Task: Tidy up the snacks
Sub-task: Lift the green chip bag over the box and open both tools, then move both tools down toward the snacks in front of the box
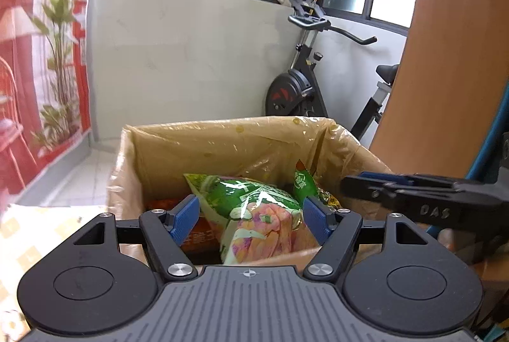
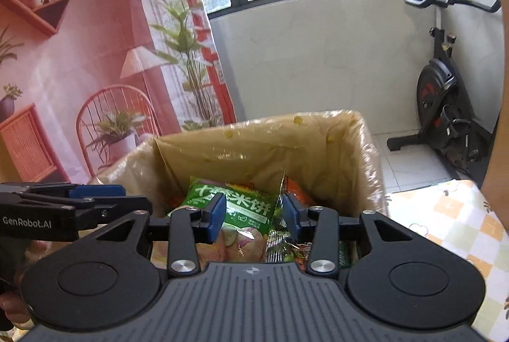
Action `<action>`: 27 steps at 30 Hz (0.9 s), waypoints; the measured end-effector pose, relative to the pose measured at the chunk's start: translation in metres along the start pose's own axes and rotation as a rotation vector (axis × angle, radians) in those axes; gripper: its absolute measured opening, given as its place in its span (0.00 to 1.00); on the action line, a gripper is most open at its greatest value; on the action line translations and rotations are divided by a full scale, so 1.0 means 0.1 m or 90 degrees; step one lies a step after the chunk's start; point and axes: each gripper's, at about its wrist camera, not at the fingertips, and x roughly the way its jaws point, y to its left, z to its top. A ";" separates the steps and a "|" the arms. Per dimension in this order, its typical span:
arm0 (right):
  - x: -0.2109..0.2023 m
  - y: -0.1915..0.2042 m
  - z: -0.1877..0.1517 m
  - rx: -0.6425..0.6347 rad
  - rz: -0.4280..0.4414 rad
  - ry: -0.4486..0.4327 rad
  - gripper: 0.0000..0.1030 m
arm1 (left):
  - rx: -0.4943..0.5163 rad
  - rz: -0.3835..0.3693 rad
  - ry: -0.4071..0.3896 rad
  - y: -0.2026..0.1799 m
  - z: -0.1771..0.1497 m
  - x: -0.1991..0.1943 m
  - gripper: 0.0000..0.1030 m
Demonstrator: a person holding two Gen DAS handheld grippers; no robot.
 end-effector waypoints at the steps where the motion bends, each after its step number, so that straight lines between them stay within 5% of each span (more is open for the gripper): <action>1: -0.06 0.01 -0.01 0.000 0.000 -0.007 0.42 | 0.005 0.005 -0.003 0.00 0.00 -0.06 0.72; 16: -0.86 0.09 -0.41 0.037 -0.006 -0.063 0.42 | -0.014 0.033 -0.028 0.15 -0.28 -0.93 0.72; 27: -0.94 0.15 -1.04 0.006 -0.033 0.010 0.42 | -0.072 0.038 0.055 0.19 -1.02 -0.91 0.70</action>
